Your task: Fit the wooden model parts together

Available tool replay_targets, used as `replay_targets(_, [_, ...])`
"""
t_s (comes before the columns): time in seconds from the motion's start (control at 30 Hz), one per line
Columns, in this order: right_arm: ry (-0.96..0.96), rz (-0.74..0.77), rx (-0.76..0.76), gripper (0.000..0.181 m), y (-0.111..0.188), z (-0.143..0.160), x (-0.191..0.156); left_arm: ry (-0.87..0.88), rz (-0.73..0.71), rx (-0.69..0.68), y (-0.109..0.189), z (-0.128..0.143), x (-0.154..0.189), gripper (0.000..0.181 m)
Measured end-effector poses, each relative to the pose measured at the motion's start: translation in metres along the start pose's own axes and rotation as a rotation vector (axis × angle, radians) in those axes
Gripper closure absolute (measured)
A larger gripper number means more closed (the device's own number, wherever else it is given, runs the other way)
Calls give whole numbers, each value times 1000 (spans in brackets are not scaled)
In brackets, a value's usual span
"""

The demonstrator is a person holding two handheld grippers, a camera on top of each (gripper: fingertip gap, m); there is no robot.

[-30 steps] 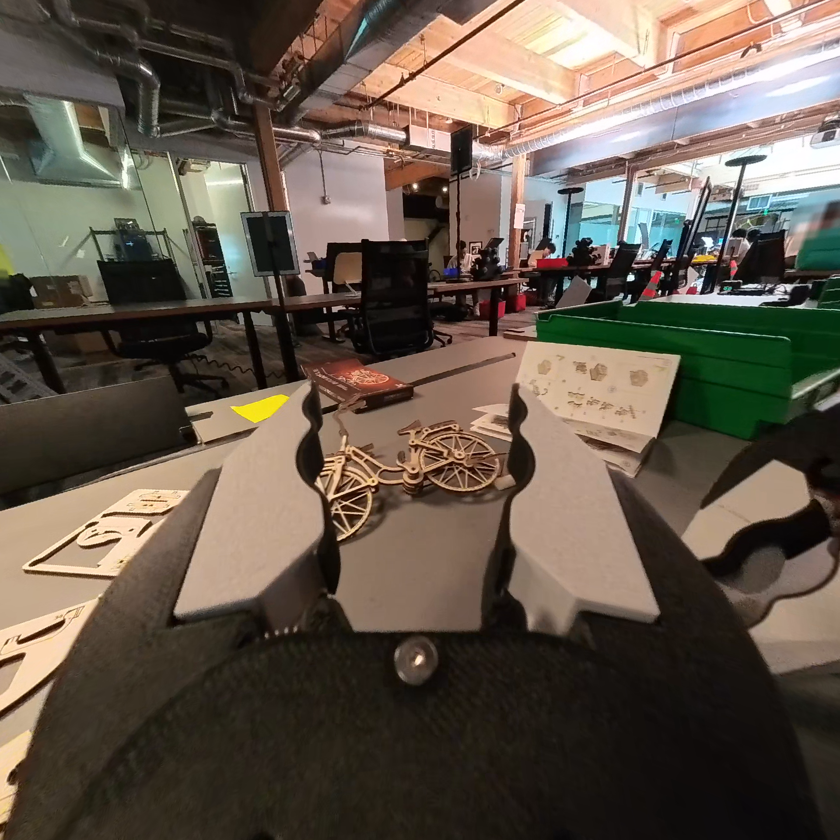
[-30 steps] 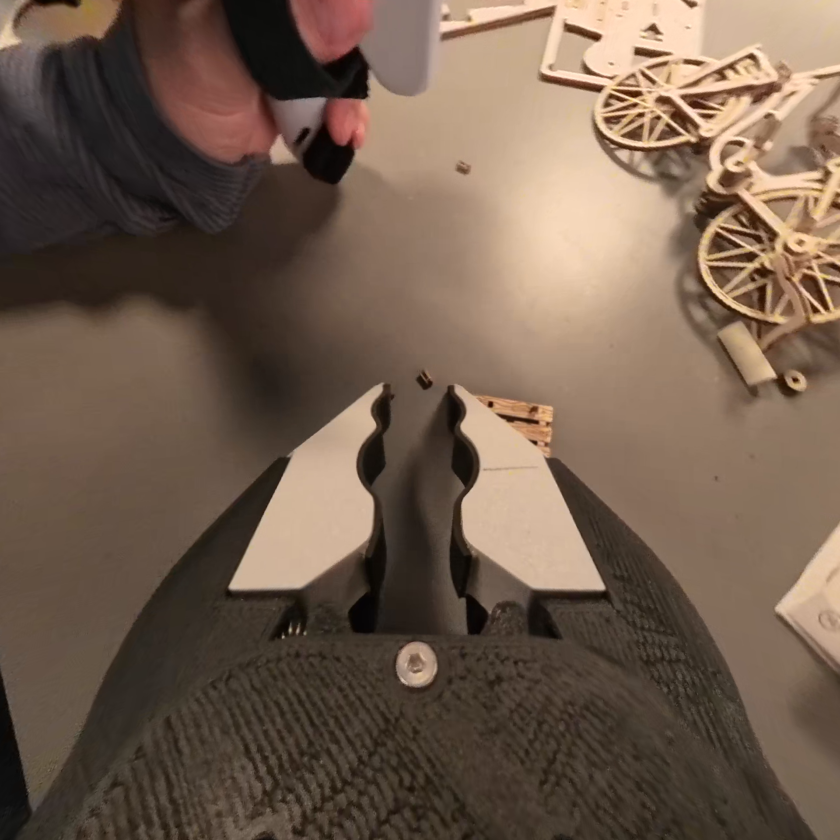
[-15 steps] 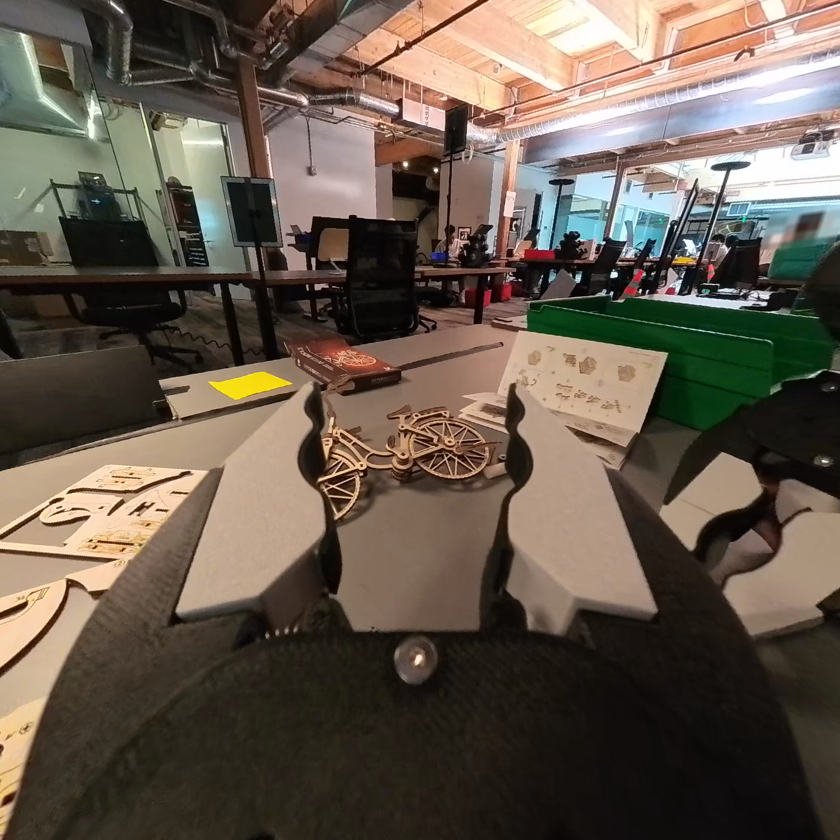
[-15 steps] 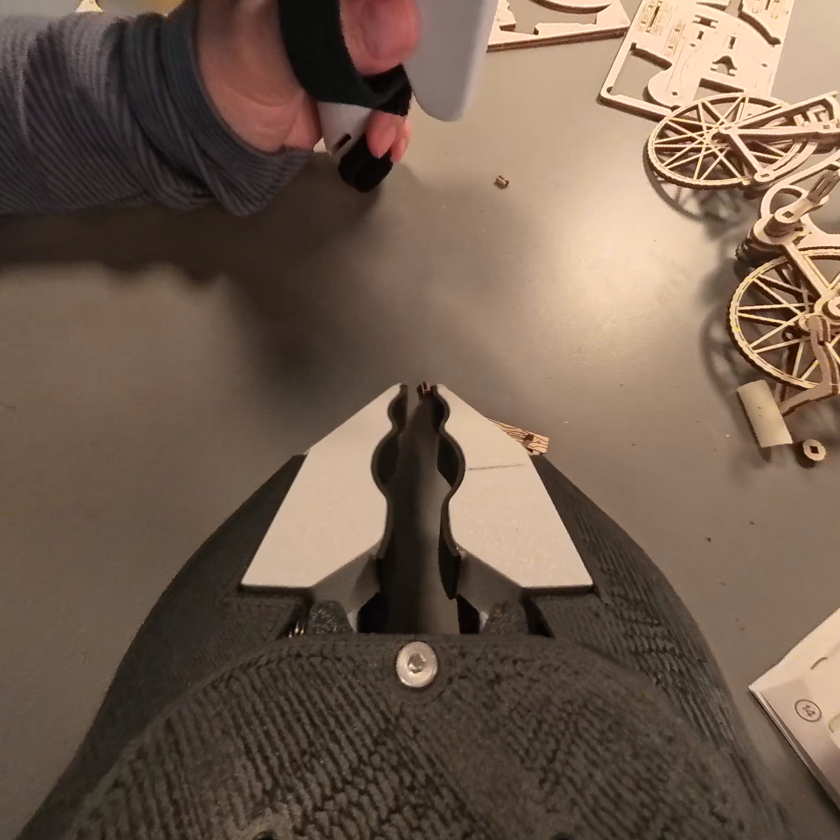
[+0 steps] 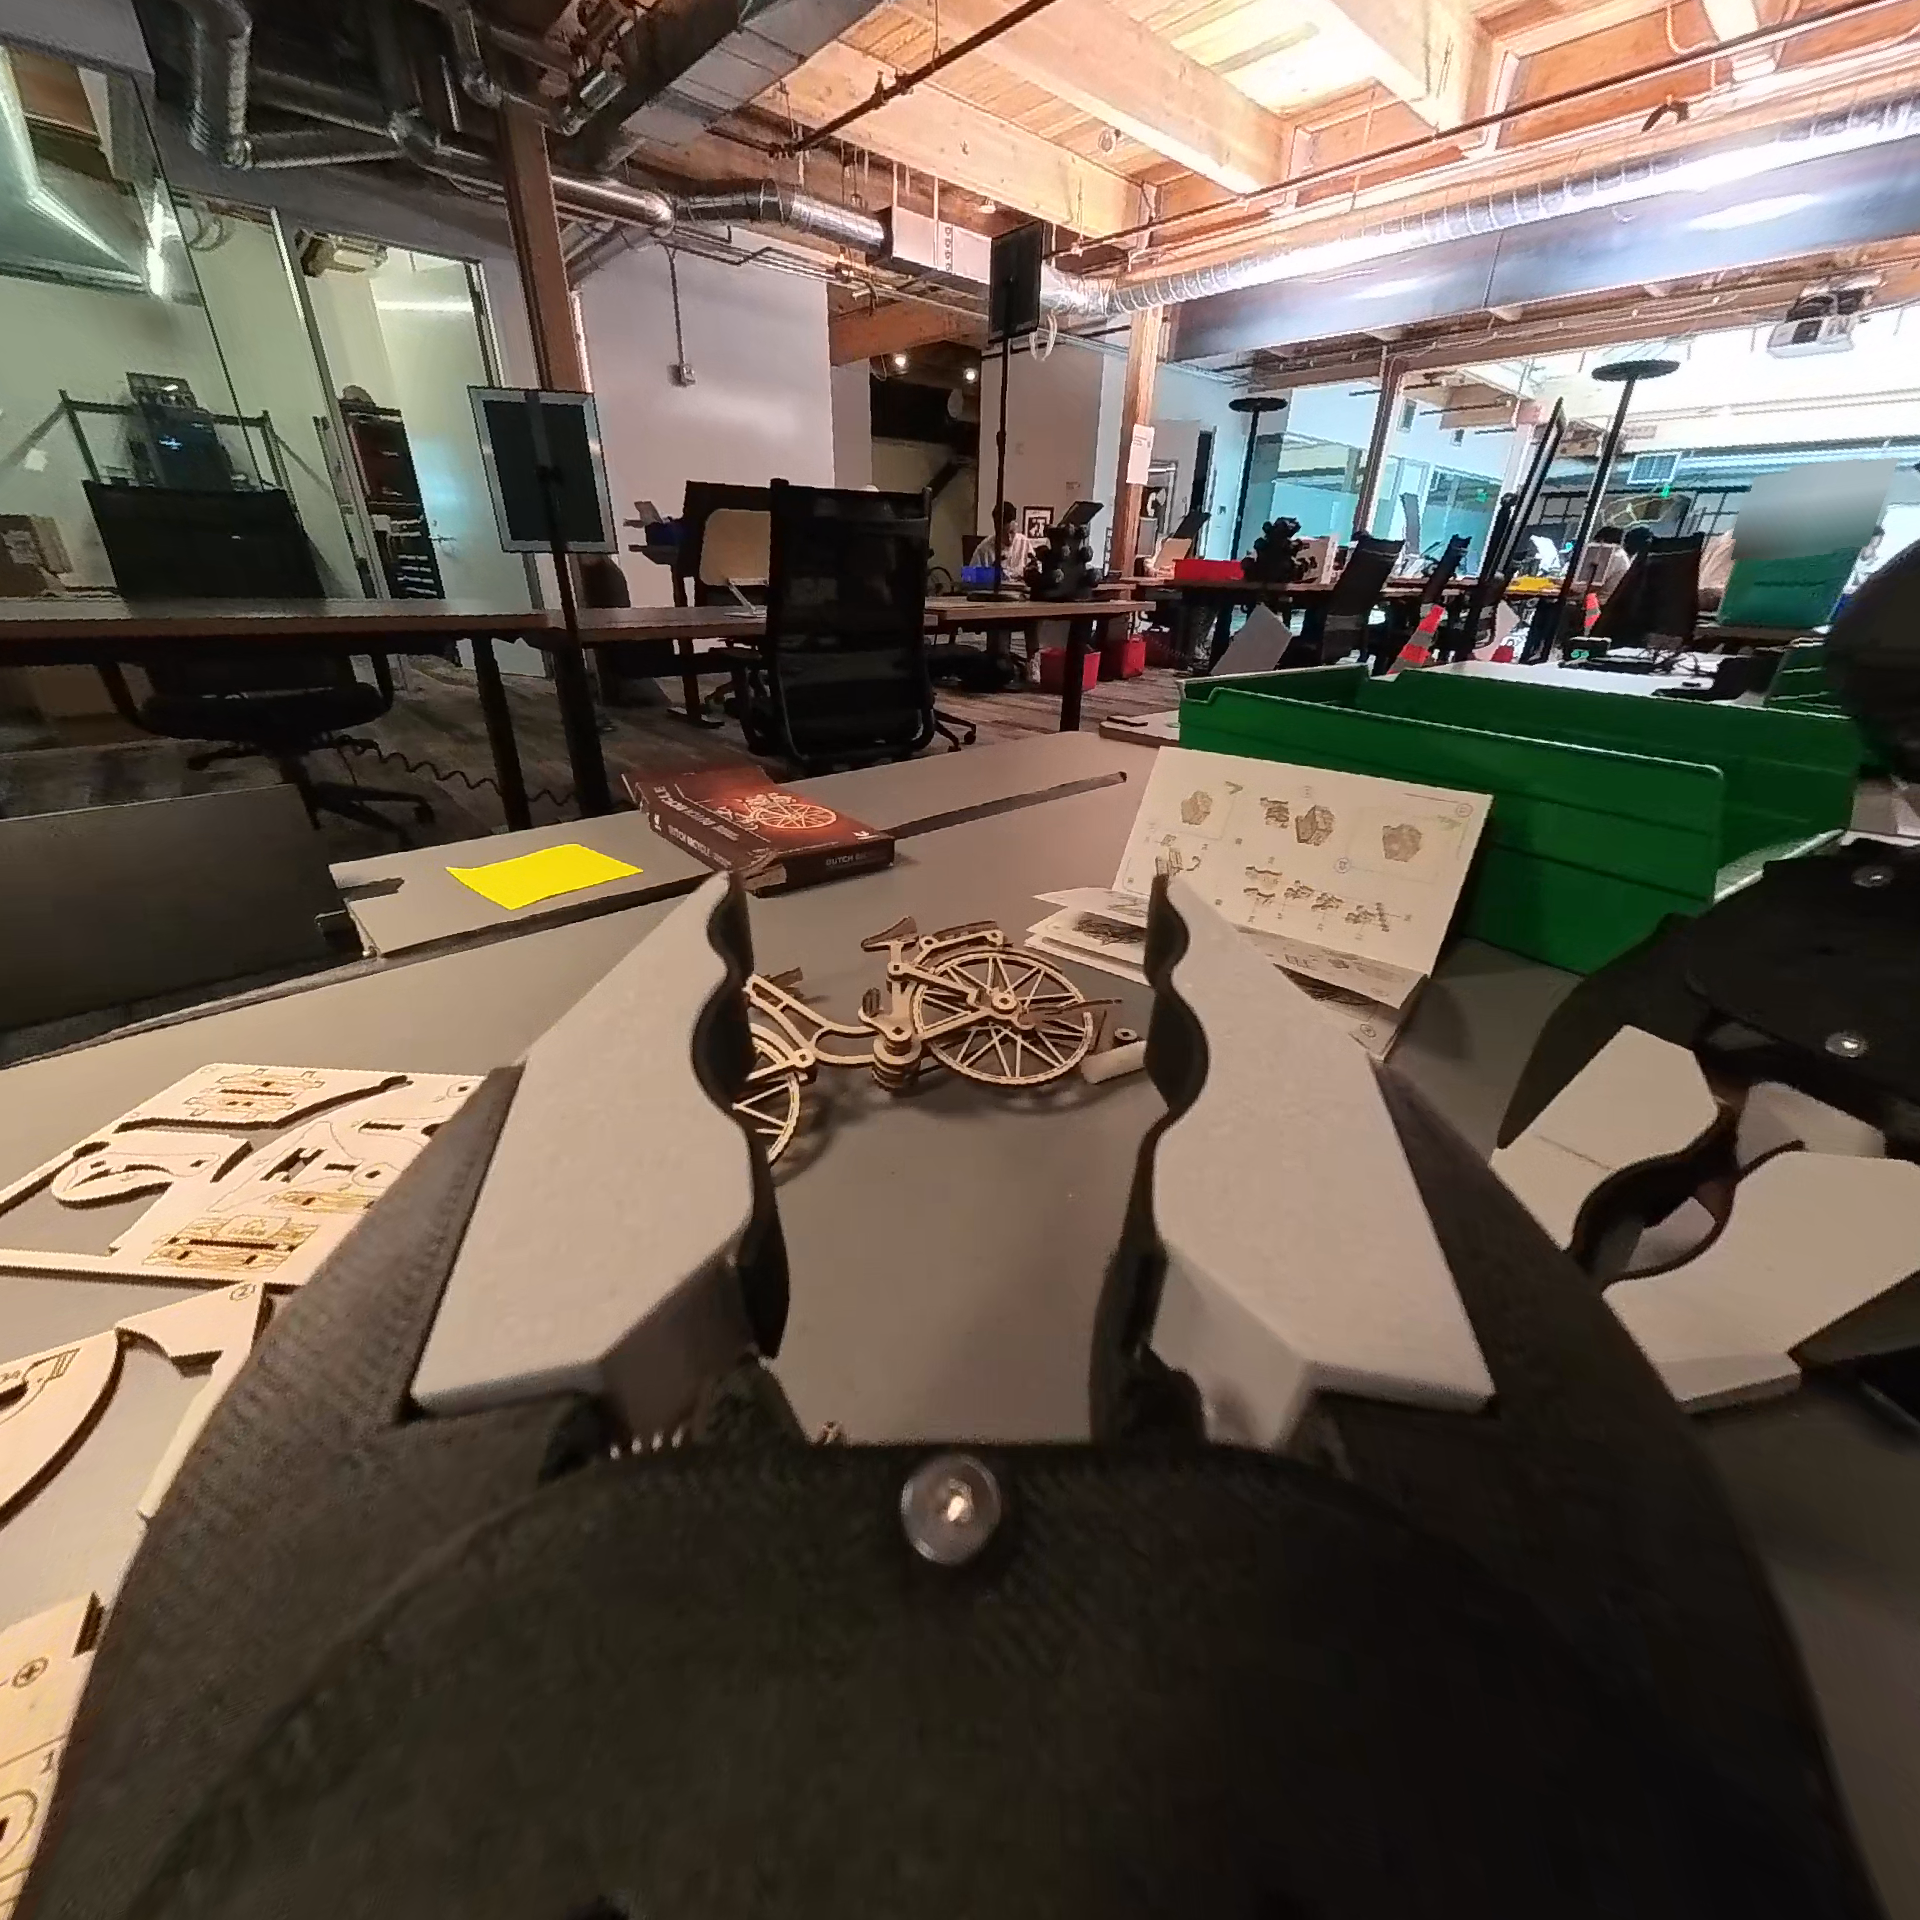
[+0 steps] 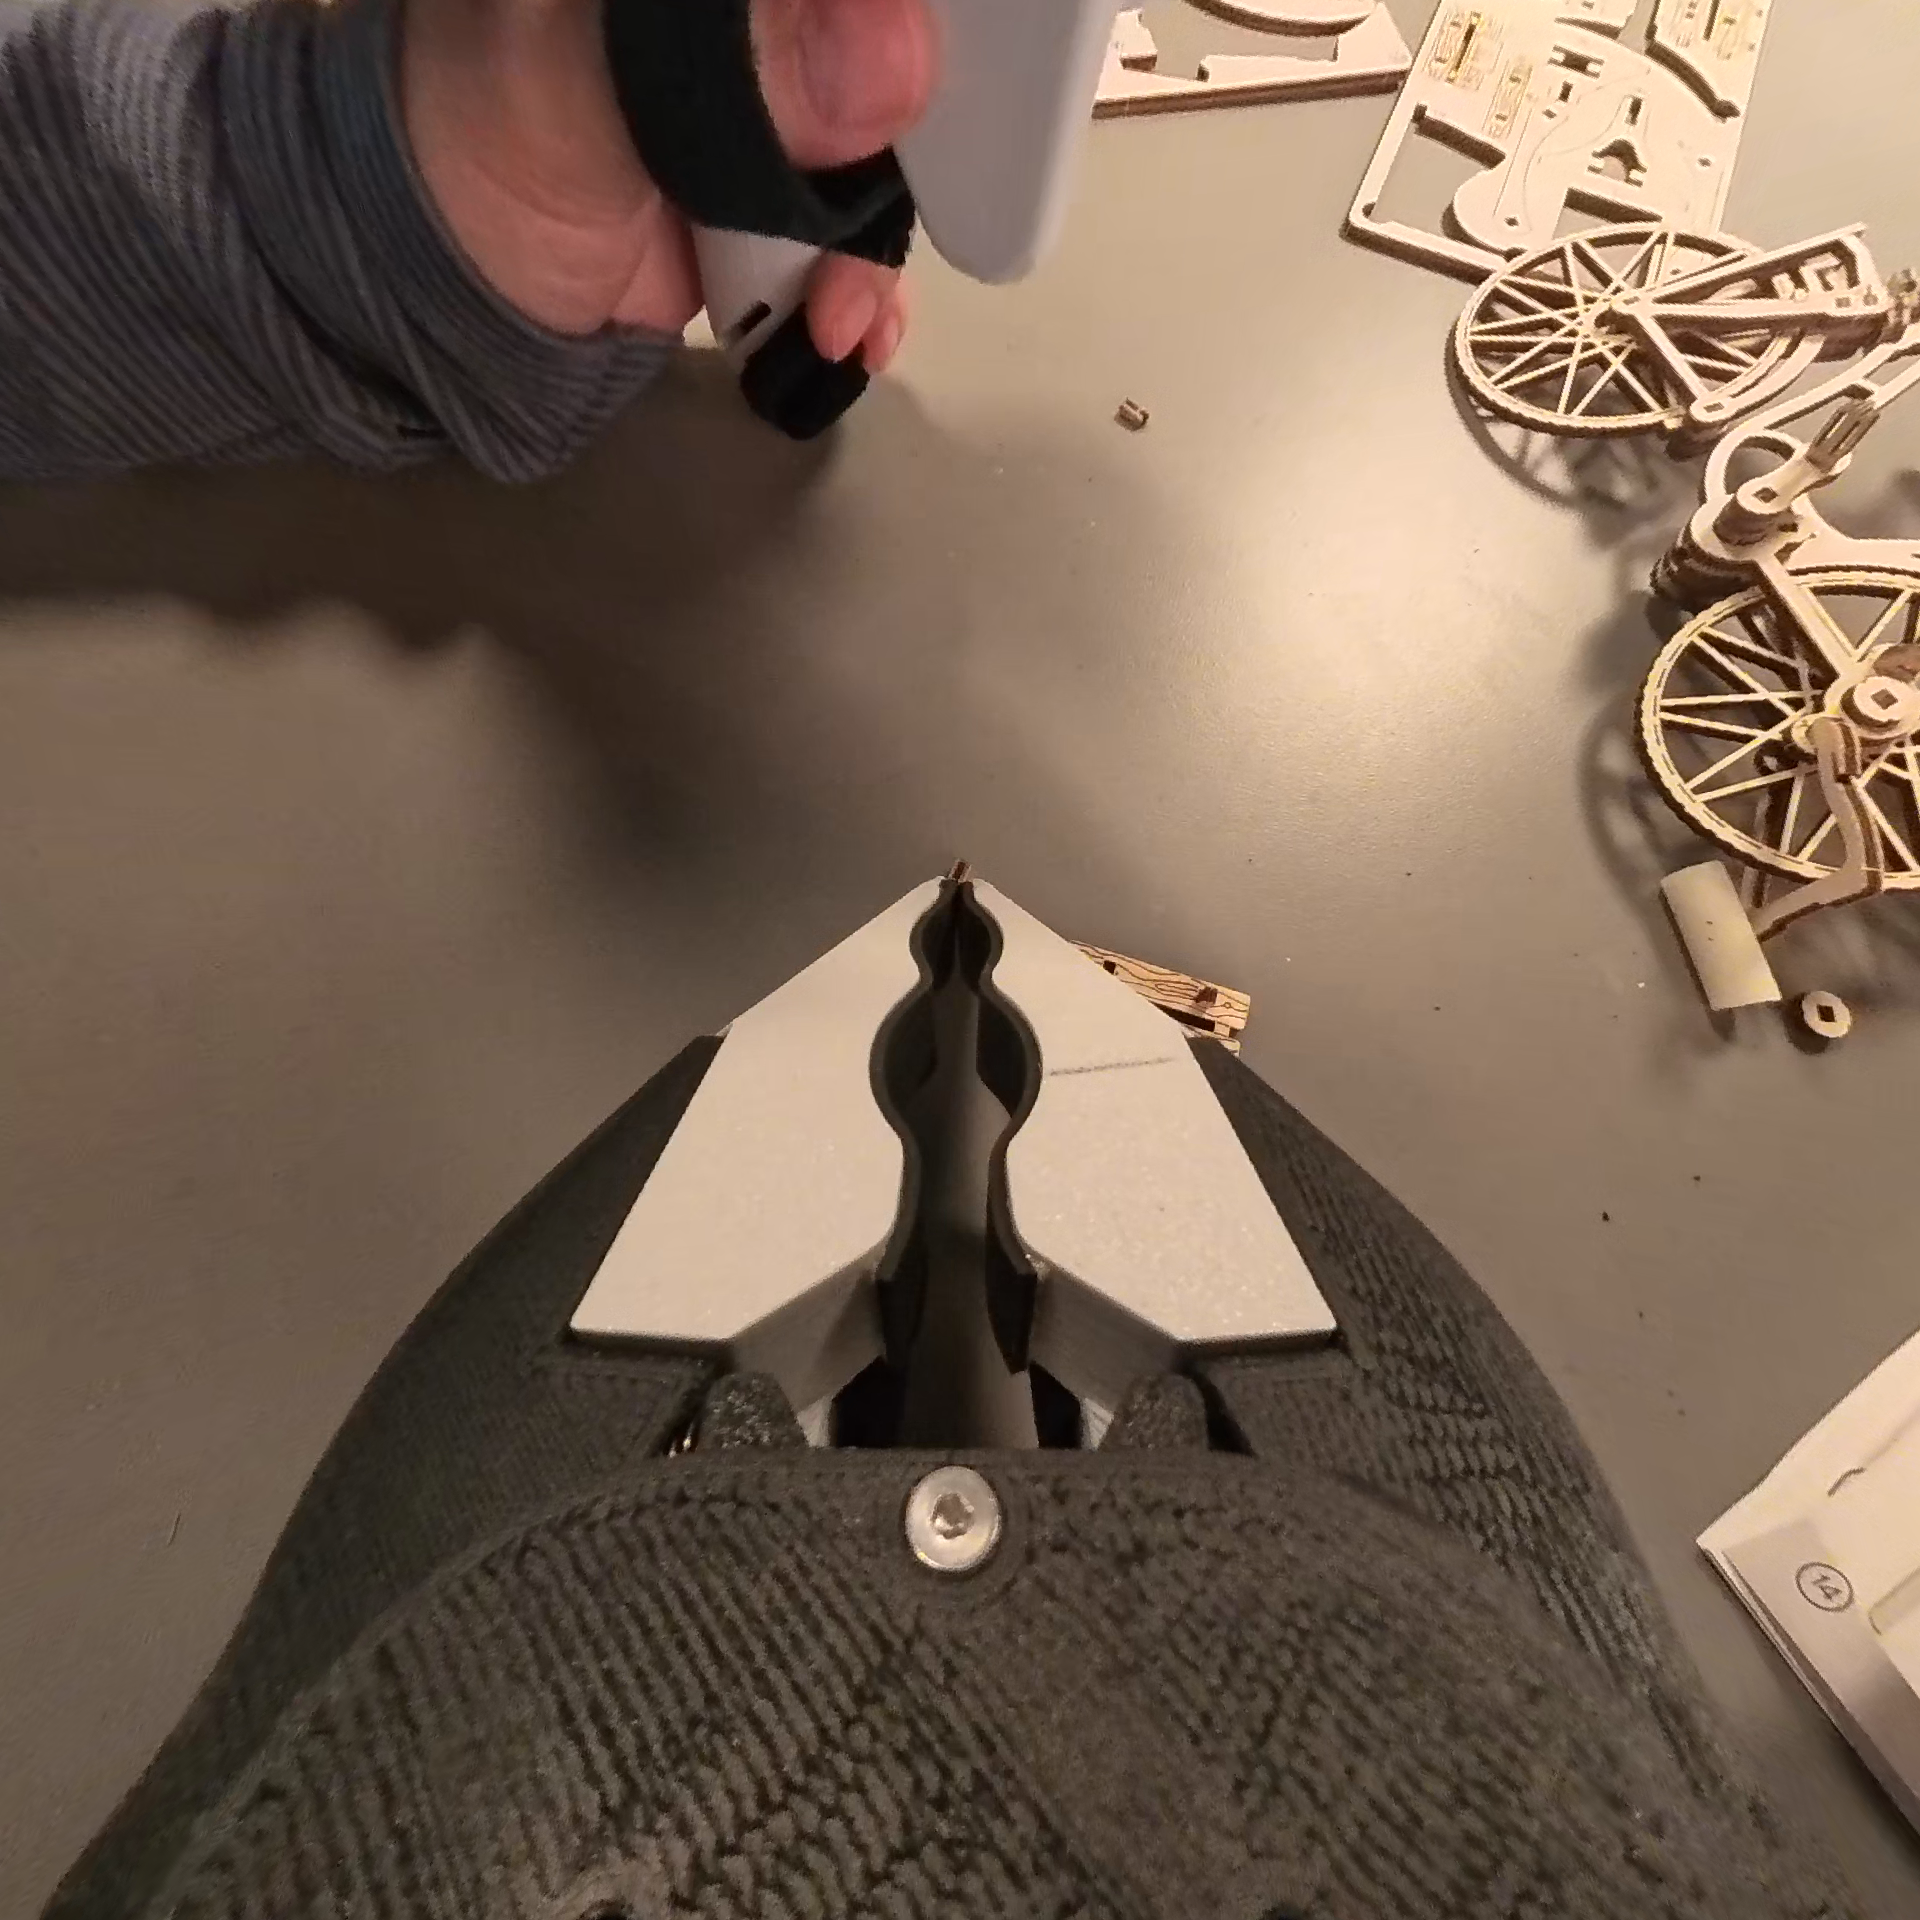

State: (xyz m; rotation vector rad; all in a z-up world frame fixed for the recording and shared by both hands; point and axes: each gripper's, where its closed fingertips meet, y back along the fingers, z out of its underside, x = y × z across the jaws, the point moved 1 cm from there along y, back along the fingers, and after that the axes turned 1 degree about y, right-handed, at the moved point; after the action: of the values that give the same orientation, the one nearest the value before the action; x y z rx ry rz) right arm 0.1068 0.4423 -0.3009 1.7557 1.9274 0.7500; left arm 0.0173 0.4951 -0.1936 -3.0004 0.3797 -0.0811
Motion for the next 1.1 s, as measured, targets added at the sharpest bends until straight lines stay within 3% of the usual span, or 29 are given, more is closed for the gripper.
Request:
replay_targets(0.6, [-52,-12,5,168,1,1,1,20,-1,1,0,1,-3,106])
replay_targets(1.1, [4,8,1,177,0,0,-4,62,-13,11,2,0,-9,106])
